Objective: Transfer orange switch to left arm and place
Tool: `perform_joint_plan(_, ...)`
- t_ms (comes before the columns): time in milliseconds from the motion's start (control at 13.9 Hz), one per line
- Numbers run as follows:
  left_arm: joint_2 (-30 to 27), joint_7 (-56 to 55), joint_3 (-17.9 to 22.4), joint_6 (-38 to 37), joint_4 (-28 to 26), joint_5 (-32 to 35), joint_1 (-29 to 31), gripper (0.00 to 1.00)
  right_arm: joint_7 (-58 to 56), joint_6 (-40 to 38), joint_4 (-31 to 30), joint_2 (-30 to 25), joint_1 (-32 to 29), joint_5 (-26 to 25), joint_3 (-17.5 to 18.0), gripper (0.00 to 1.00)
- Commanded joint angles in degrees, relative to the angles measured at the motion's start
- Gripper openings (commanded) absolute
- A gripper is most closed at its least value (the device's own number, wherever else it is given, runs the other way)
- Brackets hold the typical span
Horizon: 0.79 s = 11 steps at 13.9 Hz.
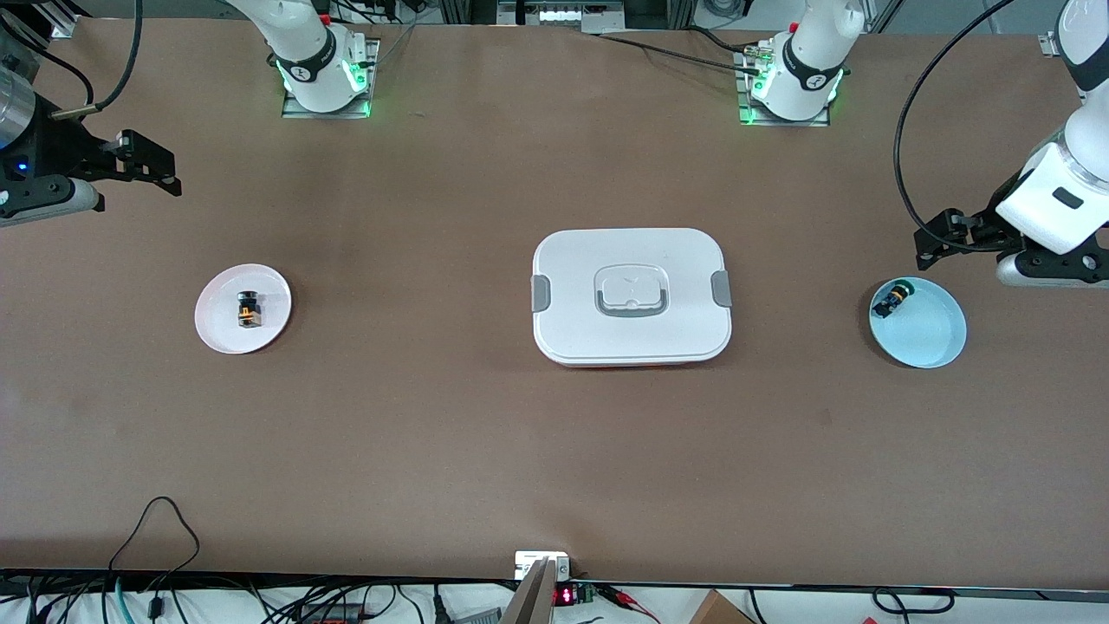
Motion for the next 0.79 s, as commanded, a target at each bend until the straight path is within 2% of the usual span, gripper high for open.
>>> perform_joint_plan(0, 0.5, 1.1, 0.1, -1.1, 1.3, 0.7, -0.1, 1.00, -0.5, 0.5, -0.4, -0.5, 0.0, 0.0, 0.0, 1.00)
perform_joint_plan(360, 0.5, 1.0, 0.1, -1.1, 1.3, 0.7, -0.1, 1.00, -0.6, 0.6, -0.4, -0.4, -0.2, 0.3, -0.2, 1.00)
perform_joint_plan(720, 0.5, 1.0, 0.1, -1.1, 1.3, 0.7, -0.2, 1.00, -0.6, 0.7, -3.2, -0.3, -0.7, 0.2, -0.4, 1.00)
